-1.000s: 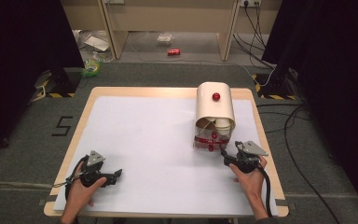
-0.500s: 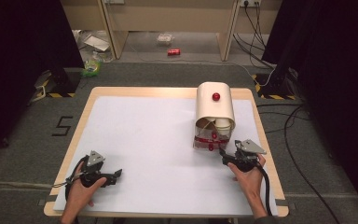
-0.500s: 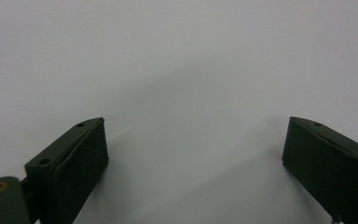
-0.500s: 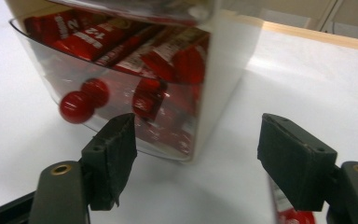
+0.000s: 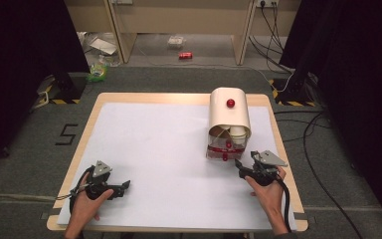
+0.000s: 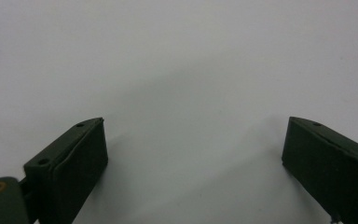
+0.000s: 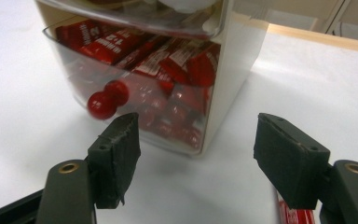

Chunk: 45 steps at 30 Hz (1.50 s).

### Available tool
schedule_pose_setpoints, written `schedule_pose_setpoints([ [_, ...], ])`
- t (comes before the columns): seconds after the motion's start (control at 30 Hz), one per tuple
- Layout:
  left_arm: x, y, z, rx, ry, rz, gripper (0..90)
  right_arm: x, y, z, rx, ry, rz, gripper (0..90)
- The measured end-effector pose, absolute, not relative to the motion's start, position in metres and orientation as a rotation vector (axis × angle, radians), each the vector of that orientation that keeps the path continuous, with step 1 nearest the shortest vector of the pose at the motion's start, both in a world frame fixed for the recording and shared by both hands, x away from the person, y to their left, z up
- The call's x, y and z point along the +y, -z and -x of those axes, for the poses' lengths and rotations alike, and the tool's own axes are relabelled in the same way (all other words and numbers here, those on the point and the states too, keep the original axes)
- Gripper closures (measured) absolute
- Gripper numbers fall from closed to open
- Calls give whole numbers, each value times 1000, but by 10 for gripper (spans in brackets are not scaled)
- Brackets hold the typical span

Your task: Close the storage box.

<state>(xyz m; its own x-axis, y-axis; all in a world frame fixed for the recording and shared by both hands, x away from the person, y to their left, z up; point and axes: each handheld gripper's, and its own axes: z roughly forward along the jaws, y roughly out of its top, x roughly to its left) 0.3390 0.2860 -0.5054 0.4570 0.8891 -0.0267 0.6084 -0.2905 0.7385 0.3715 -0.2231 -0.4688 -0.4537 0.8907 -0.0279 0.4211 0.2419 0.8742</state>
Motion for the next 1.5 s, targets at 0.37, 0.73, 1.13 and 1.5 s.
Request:
schedule_pose_setpoints([
  [0.37,286,505,-339,1245,-518,-2013,59,-232,467,-354,2045,-1135,-1206,301],
  [0.73,286,505,-339,1245,-519,-2013,59,-239,465,-325,2100,-1115,-1189,257],
  [1.13,286,505,-339,1245,-519,-2013,59,-243,472,-309,2153,-1031,-1158,247],
  [1.5,286,505,-339,1246,-520,-2013,59,-247,479,-306,2196,-1001,-1177,239],
])
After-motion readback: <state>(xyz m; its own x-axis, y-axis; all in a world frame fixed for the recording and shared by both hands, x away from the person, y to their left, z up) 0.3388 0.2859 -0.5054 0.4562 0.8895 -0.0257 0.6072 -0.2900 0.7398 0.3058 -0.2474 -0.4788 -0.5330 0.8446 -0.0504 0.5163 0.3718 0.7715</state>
